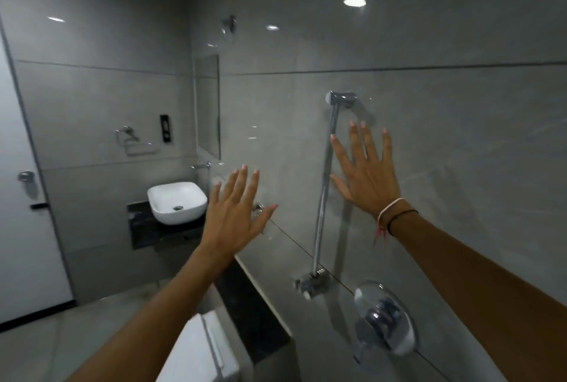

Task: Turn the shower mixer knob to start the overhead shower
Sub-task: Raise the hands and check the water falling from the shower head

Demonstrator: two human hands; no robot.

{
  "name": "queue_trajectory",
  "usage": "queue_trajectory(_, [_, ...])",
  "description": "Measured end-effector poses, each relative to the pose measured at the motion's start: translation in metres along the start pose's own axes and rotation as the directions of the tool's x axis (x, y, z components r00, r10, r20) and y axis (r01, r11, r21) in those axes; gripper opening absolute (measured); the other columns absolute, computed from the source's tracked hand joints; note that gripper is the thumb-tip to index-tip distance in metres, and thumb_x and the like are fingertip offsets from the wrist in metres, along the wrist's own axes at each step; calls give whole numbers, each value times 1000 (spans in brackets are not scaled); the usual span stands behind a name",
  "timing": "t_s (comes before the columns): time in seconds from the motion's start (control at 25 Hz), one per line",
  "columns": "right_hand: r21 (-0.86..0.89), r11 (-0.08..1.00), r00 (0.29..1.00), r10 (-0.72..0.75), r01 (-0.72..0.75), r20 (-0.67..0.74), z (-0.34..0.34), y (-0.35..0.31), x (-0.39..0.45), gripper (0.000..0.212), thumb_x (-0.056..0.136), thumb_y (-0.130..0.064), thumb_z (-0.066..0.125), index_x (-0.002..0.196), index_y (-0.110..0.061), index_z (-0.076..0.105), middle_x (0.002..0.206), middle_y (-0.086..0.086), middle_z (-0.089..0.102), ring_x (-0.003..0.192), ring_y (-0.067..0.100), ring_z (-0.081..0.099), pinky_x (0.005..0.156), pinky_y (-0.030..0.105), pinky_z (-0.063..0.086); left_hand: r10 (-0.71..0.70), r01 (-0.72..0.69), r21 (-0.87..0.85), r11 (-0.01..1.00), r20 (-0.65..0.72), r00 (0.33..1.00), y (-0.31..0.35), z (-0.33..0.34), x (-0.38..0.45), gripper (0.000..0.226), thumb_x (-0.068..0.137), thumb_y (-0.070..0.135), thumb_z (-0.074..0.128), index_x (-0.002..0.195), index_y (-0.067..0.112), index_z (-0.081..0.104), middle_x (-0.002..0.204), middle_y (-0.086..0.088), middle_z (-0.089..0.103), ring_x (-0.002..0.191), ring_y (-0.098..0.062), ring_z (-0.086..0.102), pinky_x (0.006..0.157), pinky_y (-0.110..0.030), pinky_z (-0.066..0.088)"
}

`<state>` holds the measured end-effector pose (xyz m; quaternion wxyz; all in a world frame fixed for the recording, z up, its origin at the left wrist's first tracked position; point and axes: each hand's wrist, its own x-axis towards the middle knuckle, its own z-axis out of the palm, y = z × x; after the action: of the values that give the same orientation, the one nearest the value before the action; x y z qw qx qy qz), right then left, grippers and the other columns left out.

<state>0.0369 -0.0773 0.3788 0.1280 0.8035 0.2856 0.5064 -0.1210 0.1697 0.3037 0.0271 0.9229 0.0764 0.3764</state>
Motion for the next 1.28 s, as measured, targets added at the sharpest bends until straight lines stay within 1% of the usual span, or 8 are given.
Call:
queue_trajectory(0.12, [119,993,994,-12,25,-110,-25,-47,58,95,94,-57,64,166,-7,27,170,30,19,157,49,19,123,73,15,-45,73,165,984,-168,985,-56,-70,1,83,93,70,26,158,18,20,167,-11,21,154,-27,18,123,-55,22])
queue_trajectory(0.24, [230,972,979,-4,52,-206,-53,-91,105,96,97,-60,57,166,-3,22,171,29,15,159,47,14,126,68,13,-49,147,346,927,-277,960,-102,-136,-8,84,93,69,29,158,17,18,167,-13,20,154,-29,19,123,-55,21])
queue_trajectory(0.44, [370,918,940,-8,142,-341,-113,-168,169,96,98,-63,52,167,-5,19,172,28,11,159,47,11,126,68,11,-119,333,601,727,-367,923,-158,-241,-49,87,92,73,17,159,18,12,168,-13,12,156,-31,10,123,-58,15])
queue_trajectory(0.56, [431,879,917,-16,203,-399,-151,-208,194,95,98,-66,48,168,-10,16,174,24,7,159,48,7,125,70,10,-153,406,670,622,-405,902,-173,-292,-77,85,92,71,21,159,20,13,168,-13,12,155,-32,10,123,-60,12])
queue_trajectory(0.68, [479,841,885,1,251,-466,-186,-243,211,94,97,-66,49,168,-12,19,174,23,10,158,49,10,123,72,12,-151,450,728,517,-440,885,-180,-339,-103,83,93,69,25,159,20,13,168,-14,14,155,-32,13,123,-61,13])
queue_trajectory(0.84, [510,808,846,26,296,-532,-234,-279,226,95,96,-67,49,168,-13,21,173,23,12,158,49,12,124,72,12,-162,503,777,378,-480,862,-179,-391,-131,83,94,70,21,159,20,11,168,-14,13,155,-31,13,123,-60,13])
queue_trajectory(1.08, [583,731,794,95,354,-601,-292,-311,236,93,94,-64,56,166,-11,28,172,25,19,157,50,18,122,73,16,-159,543,800,256,-519,840,-168,-444,-158,83,94,71,20,159,20,12,168,-15,14,155,-30,13,123,-60,13])
queue_trajectory(1.28, [613,695,781,119,376,-613,-320,-329,237,92,96,-66,51,167,-13,26,172,24,15,158,49,14,123,72,14,-188,557,813,171,-528,828,-161,-475,-178,85,93,72,12,159,19,11,168,-15,11,155,-30,10,123,-60,13])
